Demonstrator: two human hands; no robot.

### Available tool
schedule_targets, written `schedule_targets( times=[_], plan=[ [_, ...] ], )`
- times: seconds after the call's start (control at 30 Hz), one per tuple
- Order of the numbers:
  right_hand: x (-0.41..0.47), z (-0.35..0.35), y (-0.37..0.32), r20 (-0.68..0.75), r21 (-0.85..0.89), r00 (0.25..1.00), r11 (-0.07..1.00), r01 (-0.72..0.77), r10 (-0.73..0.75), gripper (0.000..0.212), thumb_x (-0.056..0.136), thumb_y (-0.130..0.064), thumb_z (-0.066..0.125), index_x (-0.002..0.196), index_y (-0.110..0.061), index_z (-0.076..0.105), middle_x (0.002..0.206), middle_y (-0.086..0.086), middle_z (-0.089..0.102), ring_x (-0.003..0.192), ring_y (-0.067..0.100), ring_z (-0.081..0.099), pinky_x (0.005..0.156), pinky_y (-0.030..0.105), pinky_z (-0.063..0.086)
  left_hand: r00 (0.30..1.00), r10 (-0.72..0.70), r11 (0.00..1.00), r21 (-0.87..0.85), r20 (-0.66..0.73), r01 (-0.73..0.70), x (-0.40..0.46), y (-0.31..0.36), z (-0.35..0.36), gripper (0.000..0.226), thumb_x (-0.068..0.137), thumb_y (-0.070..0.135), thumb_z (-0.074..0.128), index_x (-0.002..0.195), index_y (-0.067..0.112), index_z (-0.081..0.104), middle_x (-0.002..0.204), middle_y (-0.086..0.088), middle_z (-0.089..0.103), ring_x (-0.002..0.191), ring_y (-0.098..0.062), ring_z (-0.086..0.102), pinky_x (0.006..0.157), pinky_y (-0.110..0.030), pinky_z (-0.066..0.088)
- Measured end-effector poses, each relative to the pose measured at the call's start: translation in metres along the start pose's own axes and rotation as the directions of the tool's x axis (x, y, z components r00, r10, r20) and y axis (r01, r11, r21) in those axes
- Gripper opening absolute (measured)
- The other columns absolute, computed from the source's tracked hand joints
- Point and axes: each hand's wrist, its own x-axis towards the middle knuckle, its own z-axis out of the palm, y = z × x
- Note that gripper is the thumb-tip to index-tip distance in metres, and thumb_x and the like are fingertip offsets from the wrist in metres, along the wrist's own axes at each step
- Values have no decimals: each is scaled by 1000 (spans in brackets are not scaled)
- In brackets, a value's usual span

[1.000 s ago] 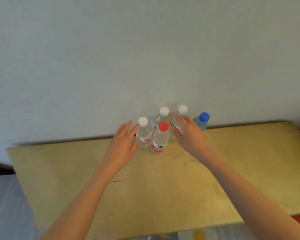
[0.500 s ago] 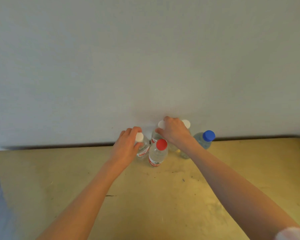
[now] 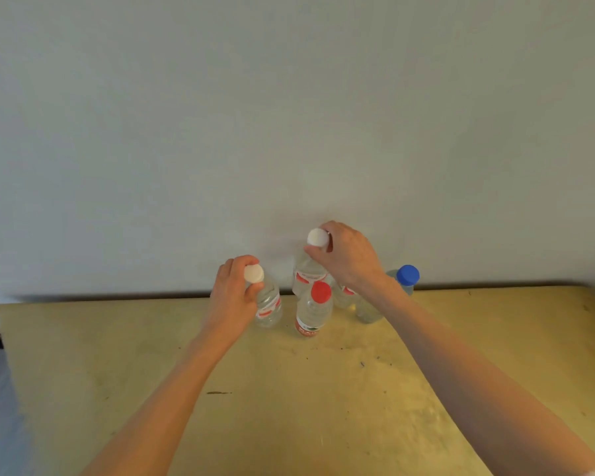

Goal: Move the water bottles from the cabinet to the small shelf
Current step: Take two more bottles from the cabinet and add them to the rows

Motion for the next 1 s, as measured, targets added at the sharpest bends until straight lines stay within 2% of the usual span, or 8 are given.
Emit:
schedule_targets(
  times=[0.2,0.33,0.43,0.53,0.6,0.77,0.9,1.0],
  plan=[
    [-19,-47,-41,-191,107,973,982,156,-133,28,81,-34,63,98,-12,57,84,-1,55,75,16,49,69,31,42,981,121,990,-46,-154,-130,-16,34,-56,33,82,3,58,114,12,51,108,0,51,108,-25,48,86,-20,30],
    [-49,-84,-76,-296,134,943,971,197,-150,28,79,-35,66,94,-14,58,81,1,58,71,16,51,66,30,43,944,257,955,-97,-209,-281,-31,66,-94,35,82,4,59,114,16,54,106,6,51,100,-23,54,89,-32,40],
    [-86,-104,-94,-365,172,924,966,190,-117,29,77,-38,67,94,-15,61,77,-2,58,65,10,48,63,27,41,917,331,917,-152,-221,-368,-45,83,-115,37,82,7,61,116,20,54,109,2,54,93,-17,55,86,-26,39],
    [-129,-114,-104,-431,185,901,973,140,-47,32,75,-43,67,92,-17,62,70,-7,56,61,6,46,60,25,40,893,402,873,-208,-204,-441,-66,94,-128,40,81,9,63,118,21,54,109,2,56,88,-12,55,80,-10,38],
    [-165,-114,-106,-458,149,889,986,73,4,33,75,-45,67,90,-16,62,65,-9,53,59,6,46,58,26,39,879,452,842,-250,-156,-477,-84,98,-128,40,81,11,64,117,23,55,108,3,57,86,-7,56,77,-3,36],
    [-267,-91,-96,-537,131,825,983,-126,178,31,73,-44,67,83,-15,64,61,-7,54,54,7,44,55,25,35,815,577,771,-369,57,-520,-136,101,-111,39,79,11,66,112,29,56,105,6,60,89,2,55,77,-2,37],
    [-365,-69,-80,-581,187,727,929,-318,366,38,72,-46,67,78,-9,64,60,4,56,54,13,44,54,36,36,714,656,726,-464,246,-507,-192,108,-84,35,78,9,66,105,30,59,99,9,62,83,8,55,74,0,36],
    [-441,-56,-76,-606,251,645,881,-401,466,43,70,-54,62,84,-13,65,67,5,62,61,18,54,57,37,44,589,719,687,-503,369,-524,-238,117,-61,33,77,9,68,103,26,61,93,13,61,82,13,54,72,1,36]
  ],
)
